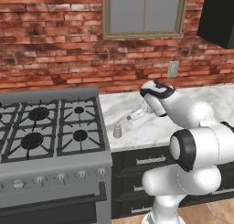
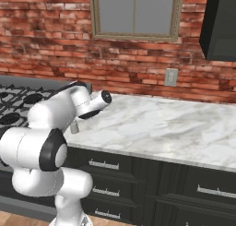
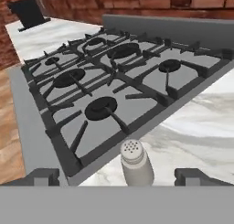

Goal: Take 2 condiments from the cabinet and move them on the counter near the stove.Make sure the condiments are lined up with each other, next to each other.

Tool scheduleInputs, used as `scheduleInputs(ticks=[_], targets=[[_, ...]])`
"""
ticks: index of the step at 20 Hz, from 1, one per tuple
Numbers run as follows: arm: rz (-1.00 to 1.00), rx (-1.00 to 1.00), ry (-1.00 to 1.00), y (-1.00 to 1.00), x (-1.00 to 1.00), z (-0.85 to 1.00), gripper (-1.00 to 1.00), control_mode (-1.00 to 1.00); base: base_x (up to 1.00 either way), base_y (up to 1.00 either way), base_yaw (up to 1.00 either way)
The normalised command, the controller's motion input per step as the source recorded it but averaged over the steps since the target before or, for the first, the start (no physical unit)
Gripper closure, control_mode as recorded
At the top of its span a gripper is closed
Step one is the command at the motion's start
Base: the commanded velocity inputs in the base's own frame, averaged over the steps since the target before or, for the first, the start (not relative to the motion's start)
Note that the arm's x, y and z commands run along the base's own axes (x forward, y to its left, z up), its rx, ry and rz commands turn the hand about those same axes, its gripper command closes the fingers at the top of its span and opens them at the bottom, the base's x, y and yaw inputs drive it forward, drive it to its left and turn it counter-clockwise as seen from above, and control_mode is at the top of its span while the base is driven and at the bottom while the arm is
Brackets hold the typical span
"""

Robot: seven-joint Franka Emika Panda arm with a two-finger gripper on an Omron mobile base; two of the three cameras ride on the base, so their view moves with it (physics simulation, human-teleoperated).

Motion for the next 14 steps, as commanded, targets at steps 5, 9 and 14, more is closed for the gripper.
scheduleInputs(ticks=[5,9,14], targets=[[-0.44,0.00,0.28,-0.01,-0.54,0.77,-1.00,-1.00,0.00,0.00,0.00],[-0.47,-0.03,0.27,0.00,-0.40,0.59,-1.00,-1.00,0.00,0.00,0.00],[-0.42,-0.12,0.14,0.00,-0.39,0.52,-1.00,-1.00,0.00,0.00,0.00]])
